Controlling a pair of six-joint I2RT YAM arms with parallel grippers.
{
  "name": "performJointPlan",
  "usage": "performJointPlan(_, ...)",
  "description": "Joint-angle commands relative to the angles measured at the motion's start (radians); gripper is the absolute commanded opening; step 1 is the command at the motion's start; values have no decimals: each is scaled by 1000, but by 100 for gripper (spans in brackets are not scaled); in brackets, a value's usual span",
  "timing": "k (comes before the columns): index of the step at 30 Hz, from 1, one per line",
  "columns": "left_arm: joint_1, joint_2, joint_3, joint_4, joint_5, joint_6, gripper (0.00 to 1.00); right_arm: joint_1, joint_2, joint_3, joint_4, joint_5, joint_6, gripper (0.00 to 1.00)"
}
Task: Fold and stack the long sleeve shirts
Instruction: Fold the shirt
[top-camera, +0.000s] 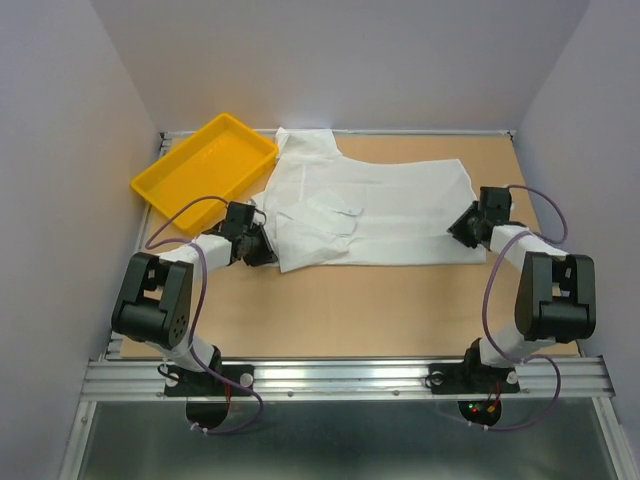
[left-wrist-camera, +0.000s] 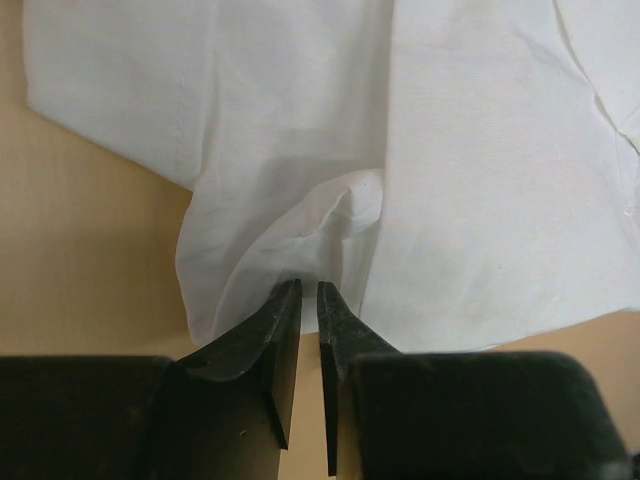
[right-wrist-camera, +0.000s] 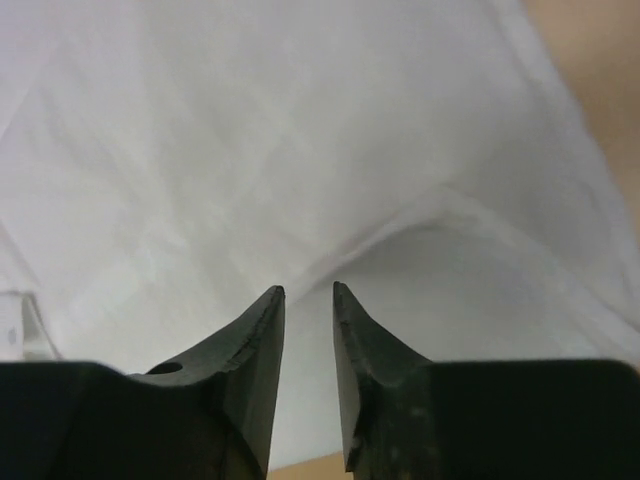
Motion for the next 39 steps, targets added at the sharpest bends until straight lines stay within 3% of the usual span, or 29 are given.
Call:
performJointPlan(1, 10, 2, -3, -152, -44, 66, 26, 142, -55, 163, -7, -14, -191, 35)
performJointPlan(5, 10, -30, -11, -175, -45, 90, 29, 306, -5, 310, -46, -41, -290, 43)
performJointPlan(13, 10, -67, -41, -170, -36, 100, 31, 430, 161, 450, -52, -66, -35, 58)
performJointPlan(22, 10, -64, -57, -150, -22, 104, 31, 493, 359, 520, 12, -109, 123, 57)
performJointPlan(39, 10, -59, -69, -132, -13, 101, 31, 513, 512, 574, 85, -190, 174, 55)
